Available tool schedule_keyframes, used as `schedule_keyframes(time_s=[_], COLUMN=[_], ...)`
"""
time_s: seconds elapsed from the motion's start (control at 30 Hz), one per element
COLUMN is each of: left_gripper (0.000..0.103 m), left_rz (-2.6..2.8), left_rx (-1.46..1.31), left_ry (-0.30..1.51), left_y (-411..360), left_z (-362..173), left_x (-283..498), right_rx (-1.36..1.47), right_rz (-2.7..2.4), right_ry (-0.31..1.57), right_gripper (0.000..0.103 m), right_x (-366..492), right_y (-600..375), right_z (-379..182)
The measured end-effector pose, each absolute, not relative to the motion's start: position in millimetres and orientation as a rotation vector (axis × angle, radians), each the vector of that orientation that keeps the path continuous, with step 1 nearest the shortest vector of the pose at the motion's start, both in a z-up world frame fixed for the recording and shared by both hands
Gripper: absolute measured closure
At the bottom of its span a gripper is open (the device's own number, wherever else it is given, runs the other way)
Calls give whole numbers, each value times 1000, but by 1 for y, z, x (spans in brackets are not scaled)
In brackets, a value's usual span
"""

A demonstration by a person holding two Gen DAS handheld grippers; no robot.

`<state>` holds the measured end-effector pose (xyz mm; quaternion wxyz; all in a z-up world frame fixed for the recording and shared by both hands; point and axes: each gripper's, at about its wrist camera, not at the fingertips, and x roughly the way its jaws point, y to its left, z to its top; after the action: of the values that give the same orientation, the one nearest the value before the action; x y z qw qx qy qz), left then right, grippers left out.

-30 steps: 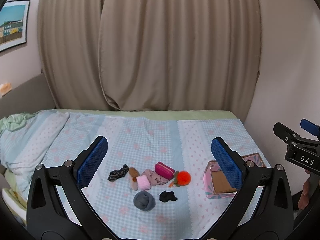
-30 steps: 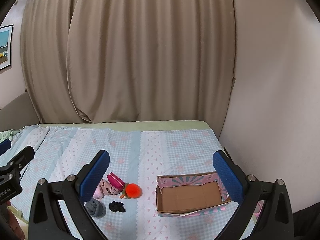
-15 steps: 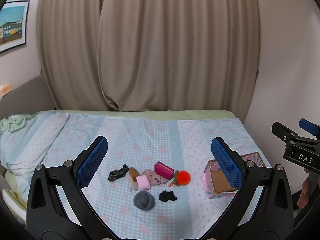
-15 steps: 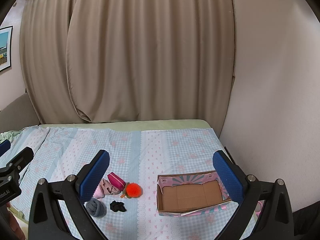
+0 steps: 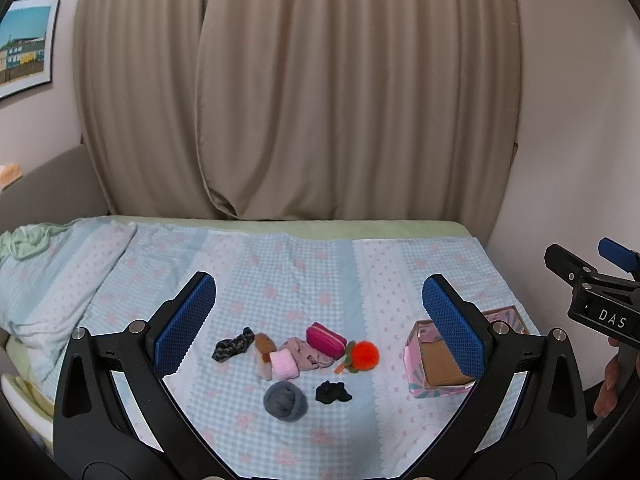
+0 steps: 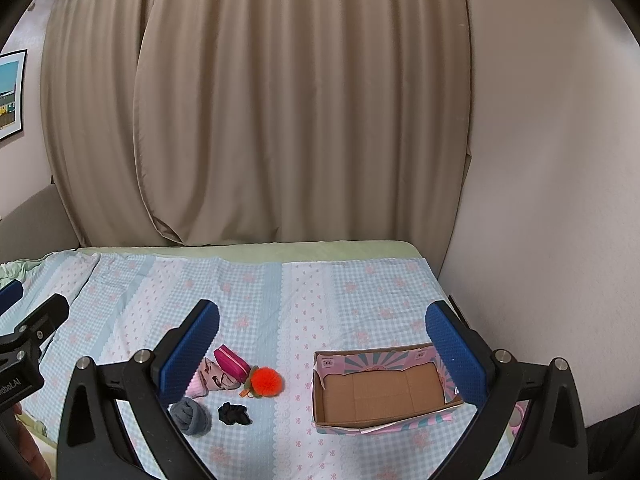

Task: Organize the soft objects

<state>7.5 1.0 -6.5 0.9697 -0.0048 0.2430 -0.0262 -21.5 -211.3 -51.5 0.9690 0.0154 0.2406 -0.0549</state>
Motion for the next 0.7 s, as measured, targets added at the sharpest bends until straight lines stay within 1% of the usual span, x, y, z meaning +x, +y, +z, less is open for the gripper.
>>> schedule_keyframes(time_s=[0.7], left_gripper=[1], left_rz=[-53], left_rx=[-9], left_ry=[493], left_y=[2], left_z=[-6], left_x=[8], right_rx=[31], right_rz=[-107], right_ry=[488], right_gripper=[0], right_x=[-19], right_y=[-210], right_z=[-52])
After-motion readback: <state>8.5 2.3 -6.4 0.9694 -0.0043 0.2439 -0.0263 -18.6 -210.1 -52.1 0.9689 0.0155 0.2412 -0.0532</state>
